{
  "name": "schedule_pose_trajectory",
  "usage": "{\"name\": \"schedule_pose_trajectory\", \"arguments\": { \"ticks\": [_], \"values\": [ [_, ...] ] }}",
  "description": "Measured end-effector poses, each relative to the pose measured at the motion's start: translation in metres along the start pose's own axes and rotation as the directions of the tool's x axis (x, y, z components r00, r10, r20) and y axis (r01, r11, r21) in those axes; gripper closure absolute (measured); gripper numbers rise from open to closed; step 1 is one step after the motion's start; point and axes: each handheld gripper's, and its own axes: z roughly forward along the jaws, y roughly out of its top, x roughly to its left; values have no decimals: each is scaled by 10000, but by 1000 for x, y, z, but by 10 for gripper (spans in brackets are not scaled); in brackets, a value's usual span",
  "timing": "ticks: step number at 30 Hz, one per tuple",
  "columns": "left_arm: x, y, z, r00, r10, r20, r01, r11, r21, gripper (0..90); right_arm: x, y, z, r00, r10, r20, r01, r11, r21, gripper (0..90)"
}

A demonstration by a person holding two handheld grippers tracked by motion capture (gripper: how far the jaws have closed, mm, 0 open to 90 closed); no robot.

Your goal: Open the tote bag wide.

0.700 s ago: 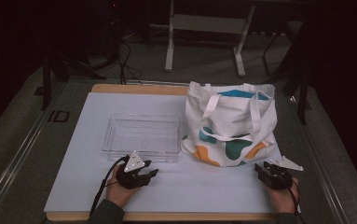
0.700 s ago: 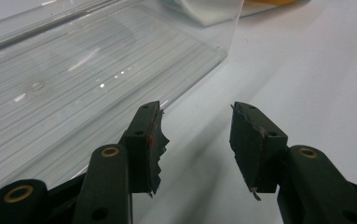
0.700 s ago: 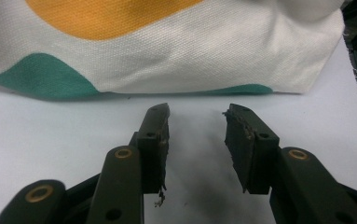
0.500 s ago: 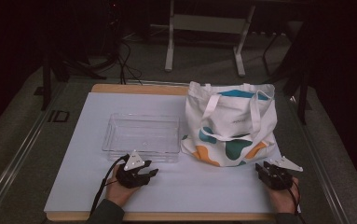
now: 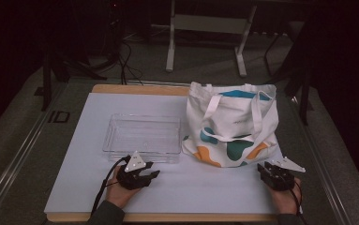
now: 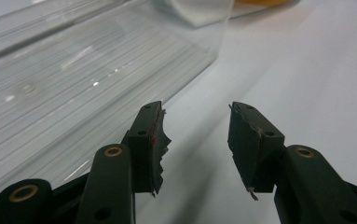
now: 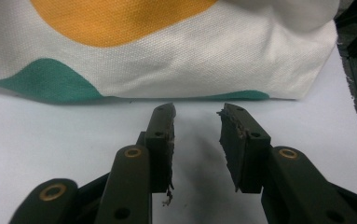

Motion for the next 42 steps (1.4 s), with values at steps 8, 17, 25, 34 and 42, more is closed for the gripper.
{"name": "schedule_pose_trajectory", "arguments": {
  "ticks": [8, 17, 25, 34, 42],
  "values": [
    [-7, 12, -10, 9993, 313, 227, -310, 9994, -142, 557, -1, 8, -7, 9999, -86, -91, 85, 9999, -128, 621],
    [-12, 23, -14, 9960, 759, 463, -760, 9971, -8, 556, 3, 19, -14, 9980, -474, -426, 470, 9988, -111, 615],
    [-10, 39, -22, 9941, 924, 564, -912, 9956, -237, 555, -3, 31, -22, 9956, -606, -719, 593, 9980, -205, 596],
    [-6, 62, -27, 9890, 1369, 560, -1359, 9905, -215, 543, -10, 48, -28, 9949, -579, -831, 552, 9979, -347, 573],
    [1, 79, -26, 9888, 1382, 560, -1376, 9904, -145, 529, -15, 65, -29, 9951, -661, -736, 631, 9971, -427, 551]
  ]
}}
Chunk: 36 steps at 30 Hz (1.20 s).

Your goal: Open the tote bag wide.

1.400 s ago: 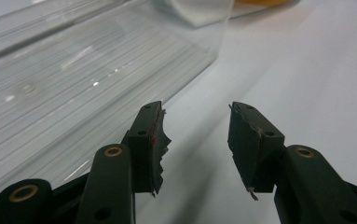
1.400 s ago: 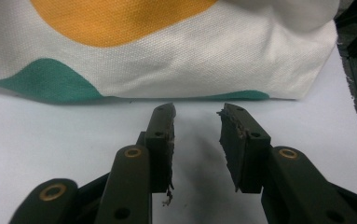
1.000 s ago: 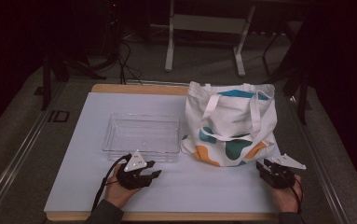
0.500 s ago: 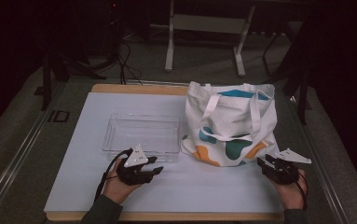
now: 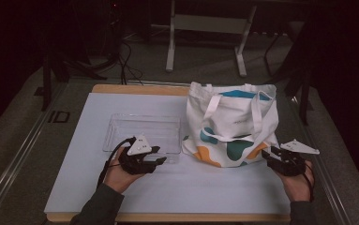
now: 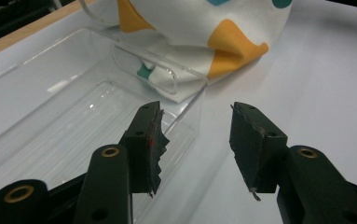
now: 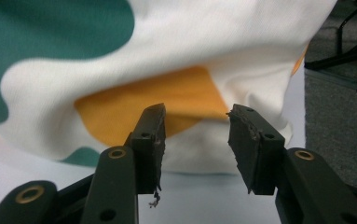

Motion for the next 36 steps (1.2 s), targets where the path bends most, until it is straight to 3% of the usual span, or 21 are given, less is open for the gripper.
{"name": "schedule_pose_trajectory", "arguments": {
  "ticks": [6, 11, 20, 29, 36],
  "values": [
    [7, 11, 4, 9999, 123, 41, -123, 9999, 77, 527, -6, 12, 0, 10000, -16, 8, 16, 10000, -44, 538],
    [13, 20, 7, 9999, 113, 56, -113, 9999, -32, 523, -9, 16, 1, 9997, 224, -1, -224, 9996, -184, 531],
    [20, 34, 13, 9998, 166, 129, -161, 9993, -351, 527, -13, 27, 4, 9999, 141, 81, -139, 9996, -263, 530],
    [30, 35, 23, 9994, -232, 252, 243, 9988, -416, 510, -24, 38, 9, 9996, 221, 165, -214, 9990, -398, 526],
    [35, 48, 30, 9997, -186, 165, 192, 9992, -353, 486, -35, 44, 11, 9991, 381, 198, -371, 9982, -467, 491]
  ]
}}
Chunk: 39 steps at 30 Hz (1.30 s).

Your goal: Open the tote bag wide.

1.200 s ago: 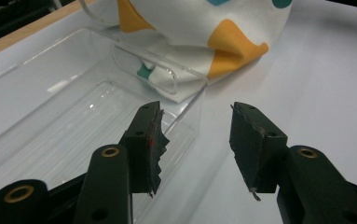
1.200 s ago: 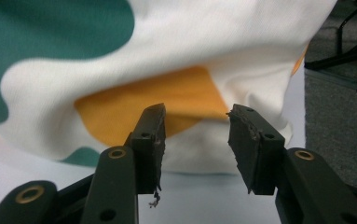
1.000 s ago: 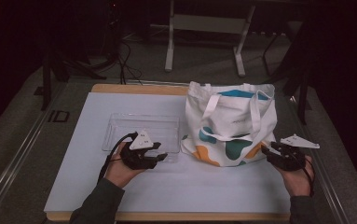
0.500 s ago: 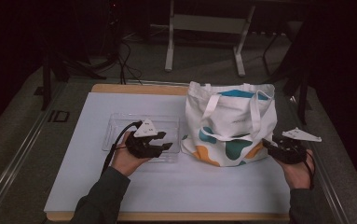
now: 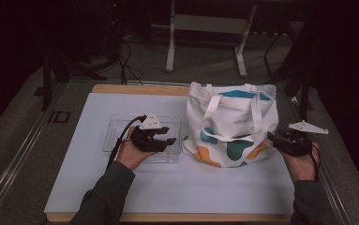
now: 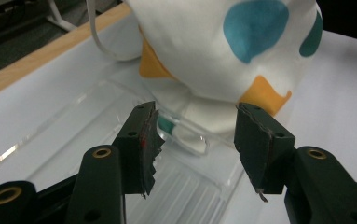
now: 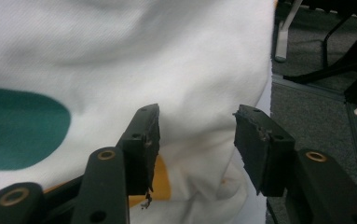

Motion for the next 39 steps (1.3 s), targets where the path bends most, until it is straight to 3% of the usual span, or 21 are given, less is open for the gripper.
{"name": "schedule_pose_trajectory", "arguments": {
  "ticks": [9, 15, 25, 30, 36, 39],
  "values": [
    [4, 17, 12, 9998, 69, -190, -70, 10000, -51, 439, -8, 11, 9, 10000, 7, -59, -6, 10000, 98, 428],
    [12, 25, 23, 9991, -275, -307, 275, 9996, -3, 385, -13, 19, 16, 9998, 178, -111, -176, 9998, 133, 401],
    [22, 35, 40, 9987, -508, 102, 508, 9987, 68, 344, -25, 29, 27, 9993, 294, -238, -288, 9993, 252, 319],
    [29, 41, 55, 9981, -489, 366, 487, 9988, 67, 343, -35, 34, 35, 9960, 463, -759, -433, 9982, 413, 282],
    [32, 46, 68, 9979, -515, 392, 497, 9978, 447, 353, -43, 35, 43, 9878, 696, -1390, -605, 9958, 685, 284],
    [32, 48, 72, 9973, -569, 456, 551, 9977, 404, 367, -46, 35, 45, 9829, 810, -1655, -683, 9944, 812, 307]
  ]
}}
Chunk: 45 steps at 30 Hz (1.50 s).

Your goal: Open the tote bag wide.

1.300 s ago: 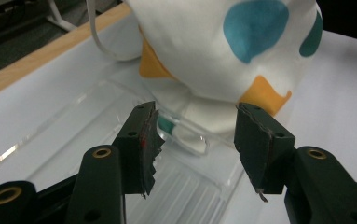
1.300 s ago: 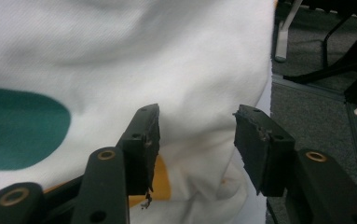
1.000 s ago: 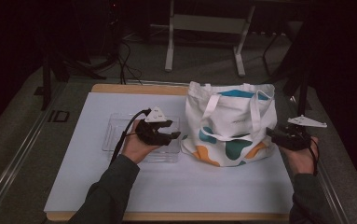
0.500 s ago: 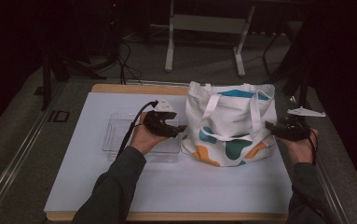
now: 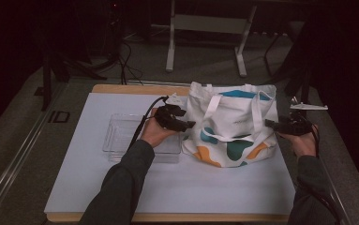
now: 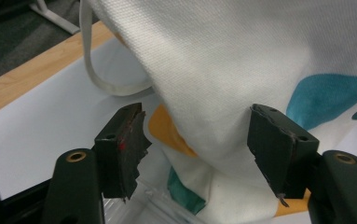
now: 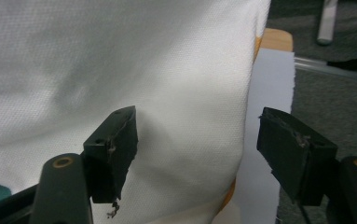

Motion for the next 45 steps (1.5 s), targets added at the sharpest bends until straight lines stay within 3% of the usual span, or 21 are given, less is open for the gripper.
{"name": "schedule_pose_trajectory", "arguments": {
  "ticks": [5, 9, 15, 20, 28, 35, 45],
  "values": [
    [3, 6, 7, 9997, -121, 200, 118, 9998, 127, 422, 3, 0, 4, 9998, -122, -185, 122, 9999, 30, 419],
    [0, 11, 10, 9998, 191, -52, -189, 9996, 226, 552, 3, 0, 2, 9997, -199, 112, 199, 9998, -19, 581],
    [-6, 14, 13, 9988, 377, -306, -372, 9992, 172, 788, 4, 0, 1, 9981, -335, 511, 333, 9994, 55, 745],
    [-9, 16, 15, 9985, 391, -394, -384, 9991, 184, 853, 4, 1, 1, 9978, -462, 470, 462, 9989, 13, 837],
    [-11, 16, 11, 9983, 435, -390, -427, 9989, 211, 865, 8, 1, -4, 9959, -728, 536, 731, 9973, -32, 867],
    [-15, 18, 0, 9985, 451, -311, -456, 9988, -164, 864, 11, 0, -17, 9939, -957, 547, 981, 9942, -438, 872],
    [-25, 21, -14, 9962, 828, -281, -840, 9955, -447, 863, 13, -6, -38, 9926, -1146, 391, 1175, 9896, -831, 873]
  ]
}}
